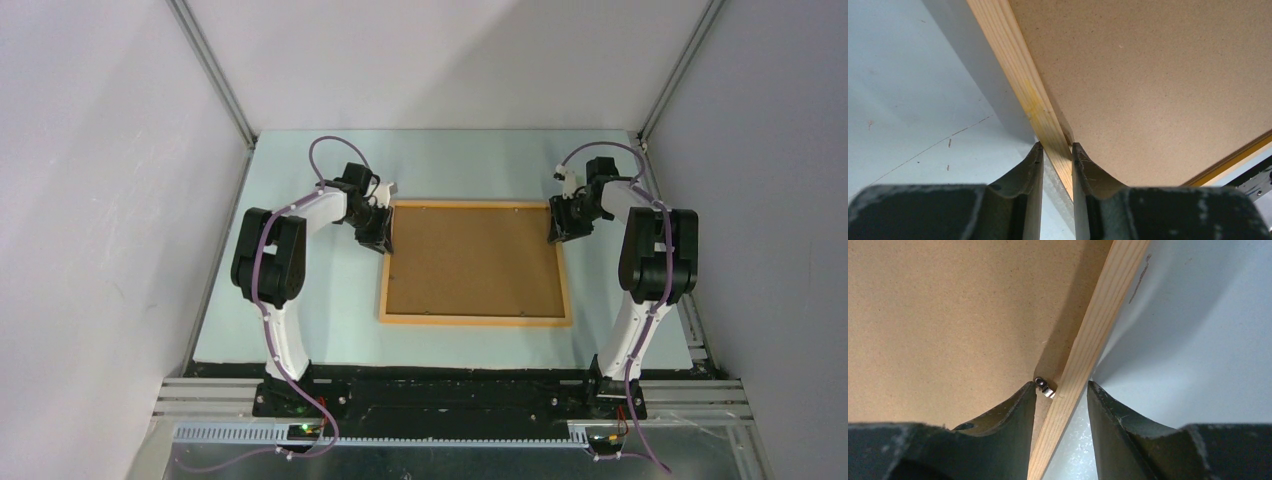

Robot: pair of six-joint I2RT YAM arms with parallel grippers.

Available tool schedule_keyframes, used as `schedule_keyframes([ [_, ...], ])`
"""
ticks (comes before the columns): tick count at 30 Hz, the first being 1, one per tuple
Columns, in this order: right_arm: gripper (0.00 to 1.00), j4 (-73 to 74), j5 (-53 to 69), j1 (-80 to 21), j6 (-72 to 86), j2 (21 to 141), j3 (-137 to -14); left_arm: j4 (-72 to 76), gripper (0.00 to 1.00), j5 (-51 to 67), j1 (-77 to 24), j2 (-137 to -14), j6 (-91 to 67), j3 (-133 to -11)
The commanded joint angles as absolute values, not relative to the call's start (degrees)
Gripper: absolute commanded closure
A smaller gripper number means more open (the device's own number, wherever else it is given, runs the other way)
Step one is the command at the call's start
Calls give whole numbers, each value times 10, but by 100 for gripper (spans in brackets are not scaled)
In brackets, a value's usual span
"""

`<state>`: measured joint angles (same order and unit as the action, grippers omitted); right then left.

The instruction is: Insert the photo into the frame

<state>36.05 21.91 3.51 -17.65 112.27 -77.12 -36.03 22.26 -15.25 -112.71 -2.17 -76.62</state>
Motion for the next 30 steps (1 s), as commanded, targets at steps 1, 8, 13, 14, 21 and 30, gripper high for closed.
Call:
schedule_keyframes([
  [1,54,353,204,31,-191,1113,-773,-346,77,215,-151,-1117,-11,-754],
  [8,57,355,196,32,-208,1112,-774,-347,77,215,-151,-1120,-10,-755],
  [13,58,355,201,34,-215,1114,-773,-347,78,215,-152,-1119,-10,-755],
  [14,59,355,202,35,-216,1114,-774,-347,77,215,-152,-1120,-10,-755],
  [21,62,360,210,40,-225,1120,-781,-347,77,216,-151,-1120,-9,-755],
  [30,65,369,222,43,-229,1128,-793,-347,77,215,-151,-1119,-10,-754],
])
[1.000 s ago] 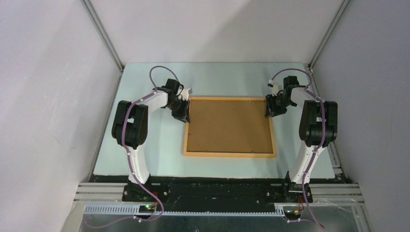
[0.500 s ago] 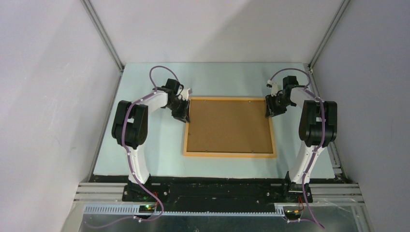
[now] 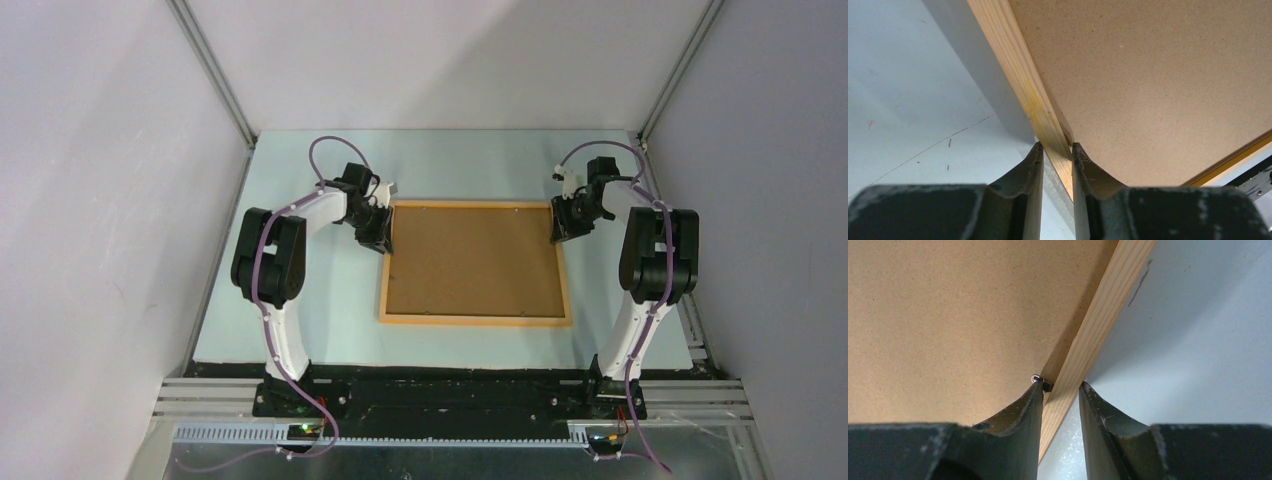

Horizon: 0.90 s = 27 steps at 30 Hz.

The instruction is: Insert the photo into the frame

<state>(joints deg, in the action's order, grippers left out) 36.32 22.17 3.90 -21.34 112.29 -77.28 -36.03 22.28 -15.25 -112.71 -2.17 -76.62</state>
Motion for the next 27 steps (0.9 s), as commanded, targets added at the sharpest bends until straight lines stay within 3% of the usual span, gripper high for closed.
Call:
schedule_keyframes([
  [1,64,370,223,44,-228,1128,-793,-346,77,215,-151,-1119,-9,-754],
  [17,43,392,238,65,-214,1073,-793,-347,76,211,-146,-1111,-13,-751],
  [27,36,401,267,64,-207,981,-774,-346,49,204,-139,-1087,-19,-753],
])
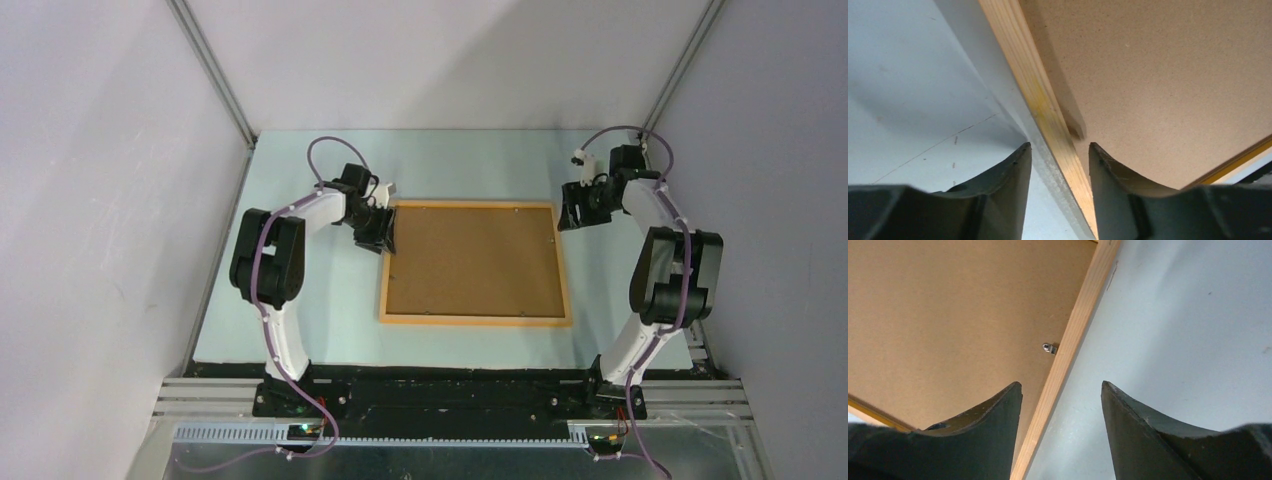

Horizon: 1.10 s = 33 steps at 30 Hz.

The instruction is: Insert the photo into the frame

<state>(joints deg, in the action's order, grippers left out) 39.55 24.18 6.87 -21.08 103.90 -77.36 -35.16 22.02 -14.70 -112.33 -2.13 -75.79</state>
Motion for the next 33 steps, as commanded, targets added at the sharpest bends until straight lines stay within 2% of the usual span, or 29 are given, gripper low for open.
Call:
schedule_keyframes([
  [1,35,399,266,62,-208,965,-770,-345,44,205,-137,-1084,-19,-753],
  [2,35,394,261,56,-209,956,-759,-344,41,206,-134,-1076,-20,-753],
  [4,33,386,248,44,-210,928,-739,-343,30,207,-128,-1062,-21,-752],
  [8,30,373,217,11,-223,870,-698,-335,17,205,-114,-1021,-19,-744],
  [16,27,374,203,-82,-264,774,-620,-334,1,194,-90,-907,42,-702],
  [27,24,361,148,-260,-291,739,-528,-339,0,125,-90,-706,134,-611],
  [33,25,365,102,-366,-300,774,-506,-339,0,144,-90,-668,131,-579],
])
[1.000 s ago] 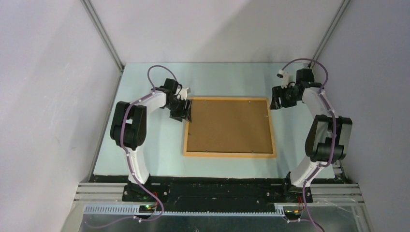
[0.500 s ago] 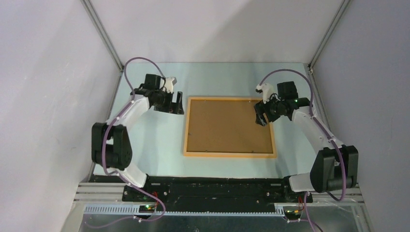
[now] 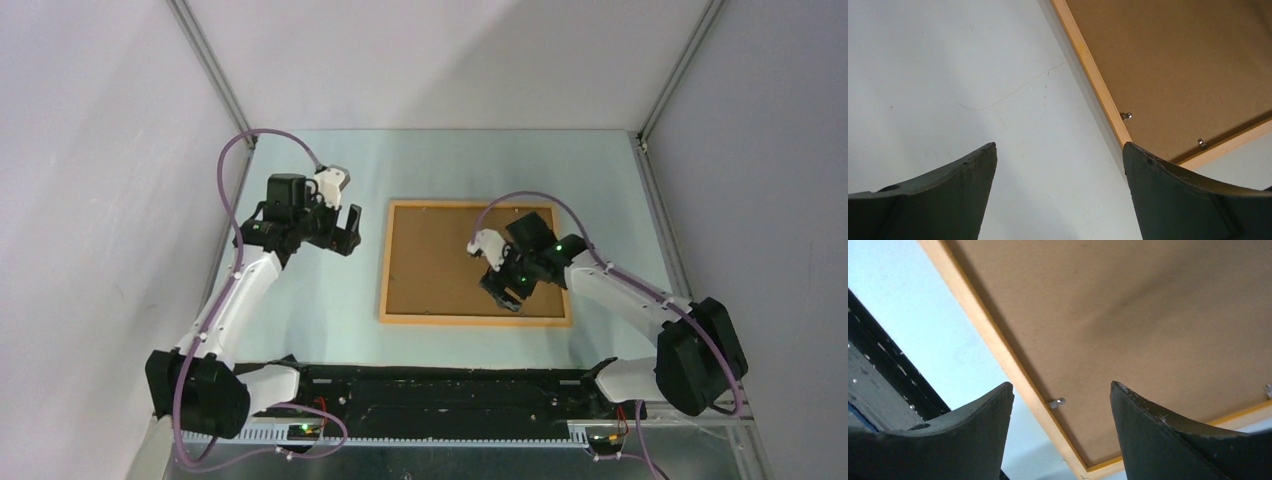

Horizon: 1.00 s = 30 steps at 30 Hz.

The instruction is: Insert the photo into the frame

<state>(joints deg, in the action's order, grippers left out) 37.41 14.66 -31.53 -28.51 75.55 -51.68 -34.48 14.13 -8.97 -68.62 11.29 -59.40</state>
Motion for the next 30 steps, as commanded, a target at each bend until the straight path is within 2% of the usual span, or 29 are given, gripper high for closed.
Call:
schedule_keyframes([
  [1,26,363,93,-386,-300,776,-504,-339,0,142,-90,-666,127,-575],
  [10,28,355,70,-469,-288,807,-503,-338,0,146,-90,-665,118,-562],
  [30,41,329,9,-521,-290,880,-503,-339,0,136,-90,-645,121,-544],
])
